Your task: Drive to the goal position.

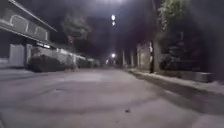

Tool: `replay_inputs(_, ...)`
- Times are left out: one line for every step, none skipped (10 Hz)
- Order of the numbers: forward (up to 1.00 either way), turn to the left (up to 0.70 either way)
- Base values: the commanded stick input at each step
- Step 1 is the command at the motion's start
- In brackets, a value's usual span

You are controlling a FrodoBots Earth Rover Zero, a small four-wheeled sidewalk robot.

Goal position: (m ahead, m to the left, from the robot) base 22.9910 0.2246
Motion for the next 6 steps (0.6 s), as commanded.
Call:
replay_inputs(0.70, 0.00)
replay_inputs(0.70, 0.00)
replay_inputs(0.70, 0.00)
replay_inputs(0.70, 0.00)
replay_inputs(0.70, 0.00)
replay_inputs(0.70, 0.00)
